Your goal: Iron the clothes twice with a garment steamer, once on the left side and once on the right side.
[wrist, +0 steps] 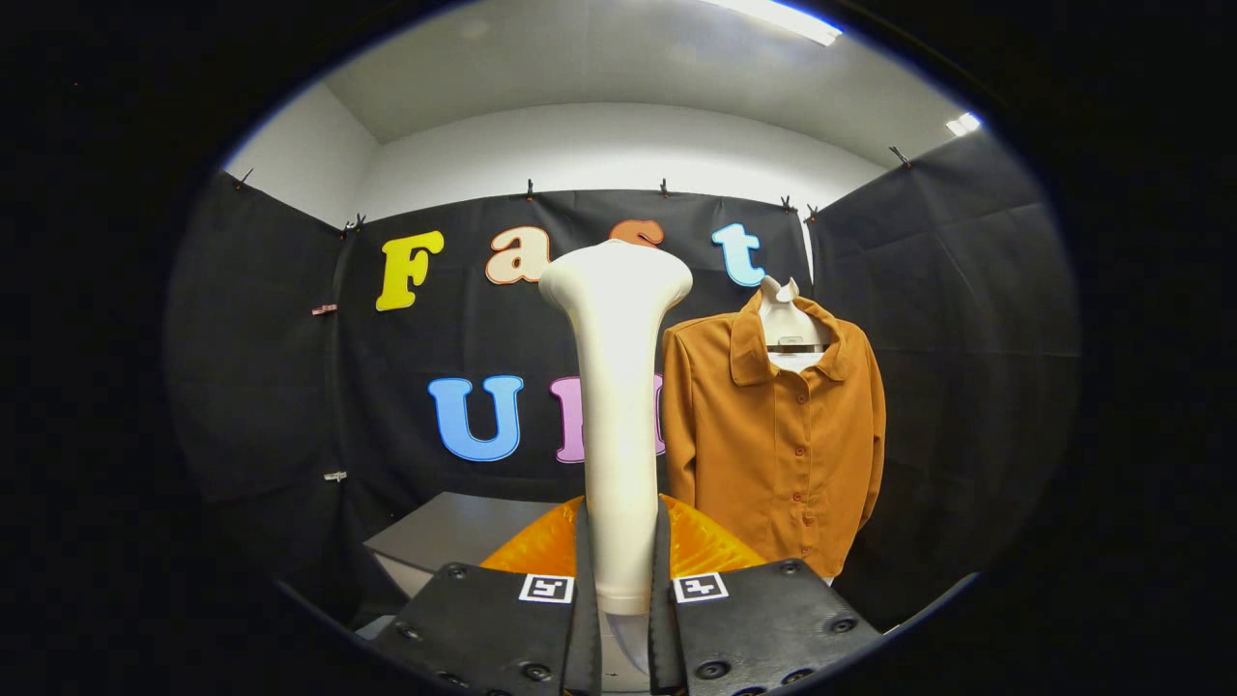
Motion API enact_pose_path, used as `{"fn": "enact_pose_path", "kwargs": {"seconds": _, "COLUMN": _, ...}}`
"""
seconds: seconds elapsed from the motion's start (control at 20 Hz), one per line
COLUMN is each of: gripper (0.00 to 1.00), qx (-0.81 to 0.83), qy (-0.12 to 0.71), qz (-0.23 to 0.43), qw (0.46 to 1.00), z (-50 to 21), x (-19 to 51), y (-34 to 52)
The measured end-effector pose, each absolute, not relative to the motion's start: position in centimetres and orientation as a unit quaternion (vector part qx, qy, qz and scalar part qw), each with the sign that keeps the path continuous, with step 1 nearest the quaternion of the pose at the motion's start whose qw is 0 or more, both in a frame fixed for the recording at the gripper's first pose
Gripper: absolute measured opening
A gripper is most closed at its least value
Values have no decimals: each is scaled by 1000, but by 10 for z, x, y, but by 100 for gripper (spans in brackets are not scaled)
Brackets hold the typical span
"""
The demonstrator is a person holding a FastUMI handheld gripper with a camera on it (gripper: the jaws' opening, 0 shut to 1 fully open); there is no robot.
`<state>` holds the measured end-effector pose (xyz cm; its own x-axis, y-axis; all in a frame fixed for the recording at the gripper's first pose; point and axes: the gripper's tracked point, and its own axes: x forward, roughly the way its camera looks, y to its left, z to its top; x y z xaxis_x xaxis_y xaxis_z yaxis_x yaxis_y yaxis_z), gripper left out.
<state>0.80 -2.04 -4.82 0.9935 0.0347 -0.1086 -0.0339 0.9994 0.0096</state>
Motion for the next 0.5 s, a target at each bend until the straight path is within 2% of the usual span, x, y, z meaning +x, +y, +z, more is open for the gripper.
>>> {"fn": "enact_pose_path", "kwargs": {"seconds": 0.5, "gripper": 23, "qx": 5, "qy": 59, "qz": 13, "qw": 998, "z": -53, "x": 10, "y": -24}}
